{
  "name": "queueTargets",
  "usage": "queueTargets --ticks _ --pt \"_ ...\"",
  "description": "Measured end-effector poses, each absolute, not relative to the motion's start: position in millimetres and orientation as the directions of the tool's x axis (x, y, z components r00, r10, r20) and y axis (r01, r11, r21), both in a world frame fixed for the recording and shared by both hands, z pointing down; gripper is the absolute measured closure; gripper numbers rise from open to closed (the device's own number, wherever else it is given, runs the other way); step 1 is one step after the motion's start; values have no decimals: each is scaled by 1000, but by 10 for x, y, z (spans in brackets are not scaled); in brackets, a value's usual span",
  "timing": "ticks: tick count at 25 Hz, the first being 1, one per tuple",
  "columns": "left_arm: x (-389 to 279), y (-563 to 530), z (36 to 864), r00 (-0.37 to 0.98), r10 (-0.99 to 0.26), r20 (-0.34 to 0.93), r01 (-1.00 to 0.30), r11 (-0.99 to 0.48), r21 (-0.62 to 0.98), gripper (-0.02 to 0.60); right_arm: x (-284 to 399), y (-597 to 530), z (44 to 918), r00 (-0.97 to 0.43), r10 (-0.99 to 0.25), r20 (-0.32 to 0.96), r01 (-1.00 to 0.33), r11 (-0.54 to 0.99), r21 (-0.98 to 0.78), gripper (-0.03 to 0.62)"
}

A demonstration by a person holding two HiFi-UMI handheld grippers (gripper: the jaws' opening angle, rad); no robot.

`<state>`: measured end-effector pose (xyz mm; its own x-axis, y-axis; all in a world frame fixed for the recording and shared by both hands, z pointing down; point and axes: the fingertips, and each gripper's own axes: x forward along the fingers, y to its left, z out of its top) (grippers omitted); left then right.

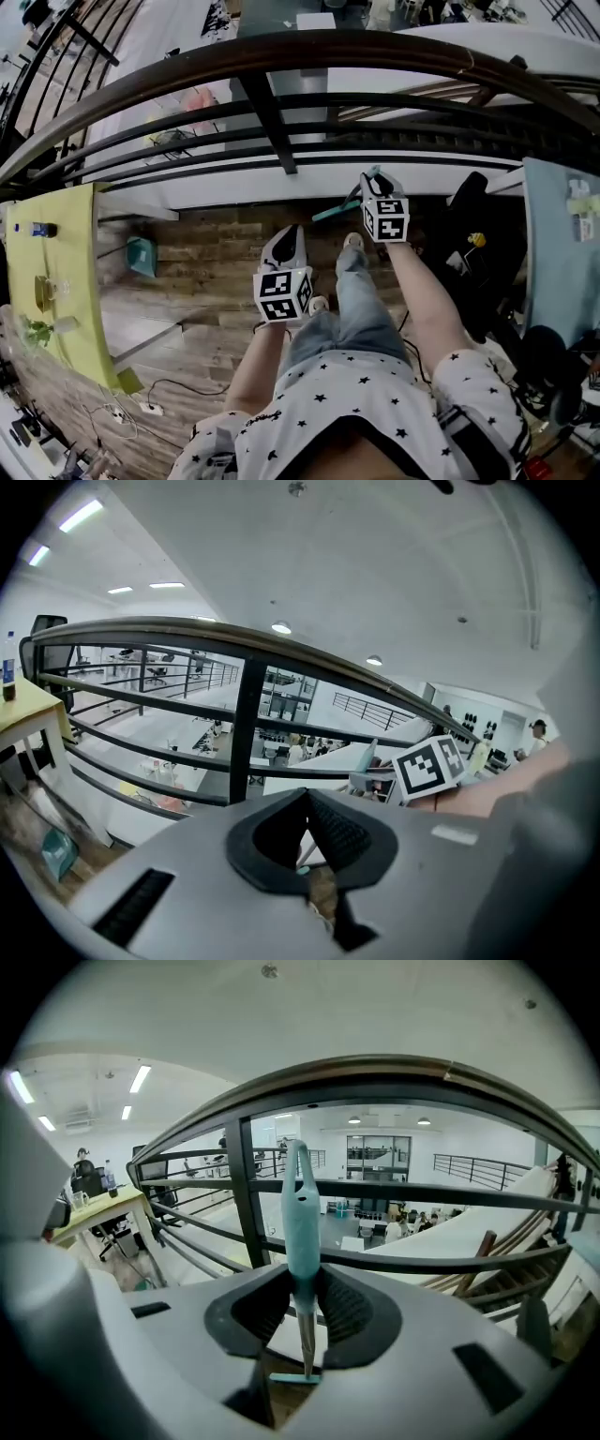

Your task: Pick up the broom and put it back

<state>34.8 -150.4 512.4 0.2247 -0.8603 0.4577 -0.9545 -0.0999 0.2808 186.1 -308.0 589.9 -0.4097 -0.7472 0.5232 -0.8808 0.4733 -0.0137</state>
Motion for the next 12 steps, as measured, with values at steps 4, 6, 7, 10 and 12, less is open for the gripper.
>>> queueTargets --ticks 4,6,7,10,12 --pt "316 -1352 4987 222 -871 438 -954 -101 283 569 1825 -2931 5649 -414 -761 500 -879 477 -2 508" --pt "294 -1274 4913 220 -876 428 -954 -102 281 569 1804 -2850 5517 -418 -767 487 -877 480 2 508" --pt "278 -1236 4879 219 -879 424 -954 -101 282 569 1786 -2805 5457 -422 -768 482 -876 483 2 508" --pt "211 -1129 4792 213 -885 413 -953 -96 286 569 1693 -2653 5277 -440 -761 476 -868 497 -7 508" --pt "172 -1045 4738 211 -888 409 -953 -95 287 569 1625 -2535 5178 -455 -754 474 -858 514 -7 508"
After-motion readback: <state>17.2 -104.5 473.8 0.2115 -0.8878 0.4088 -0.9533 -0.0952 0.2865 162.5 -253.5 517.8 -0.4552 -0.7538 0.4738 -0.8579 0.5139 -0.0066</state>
